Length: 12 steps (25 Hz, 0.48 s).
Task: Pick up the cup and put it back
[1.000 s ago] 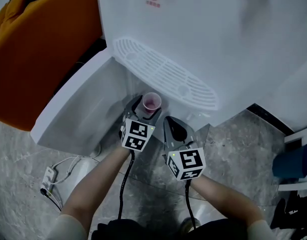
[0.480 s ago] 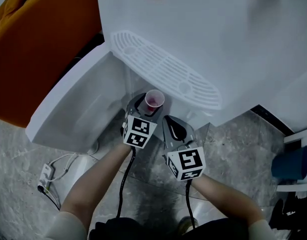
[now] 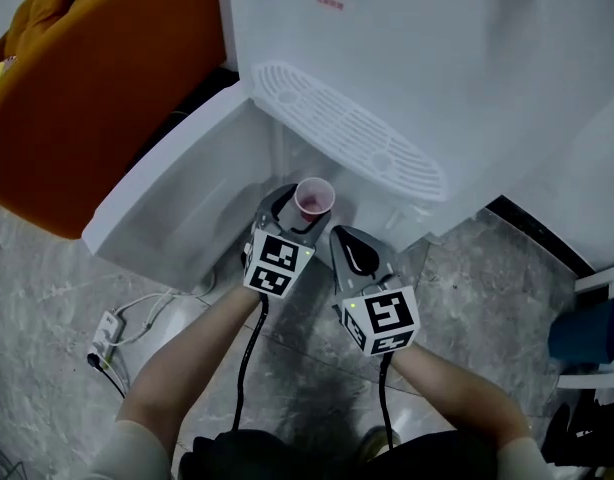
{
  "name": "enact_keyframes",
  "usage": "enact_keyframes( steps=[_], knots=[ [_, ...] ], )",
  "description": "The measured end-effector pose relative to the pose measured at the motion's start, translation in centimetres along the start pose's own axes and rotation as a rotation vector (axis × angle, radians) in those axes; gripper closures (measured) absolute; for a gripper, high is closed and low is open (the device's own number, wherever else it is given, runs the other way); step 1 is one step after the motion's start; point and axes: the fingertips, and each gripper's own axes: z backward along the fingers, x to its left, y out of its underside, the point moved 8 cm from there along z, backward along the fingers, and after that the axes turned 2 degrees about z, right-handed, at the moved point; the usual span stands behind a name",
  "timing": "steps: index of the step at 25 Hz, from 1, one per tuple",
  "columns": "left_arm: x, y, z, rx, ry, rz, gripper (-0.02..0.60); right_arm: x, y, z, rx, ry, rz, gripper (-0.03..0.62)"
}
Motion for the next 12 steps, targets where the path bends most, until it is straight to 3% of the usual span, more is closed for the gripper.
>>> enact_keyframes(
  steps=[8, 12],
  knots=[
    [-0.5, -5.0, 8.5, 0.017, -0.017, -0.018, 0.265, 3.5, -5.8, 2.2, 0.025, -0.036, 0.015, 0.591],
    [-0.7, -9.8, 13.4, 0.035, -0.007, 0.006, 0.265, 5.1, -10.1, 4.5, 0.069, -0.071, 0.038, 0.591]
  ],
)
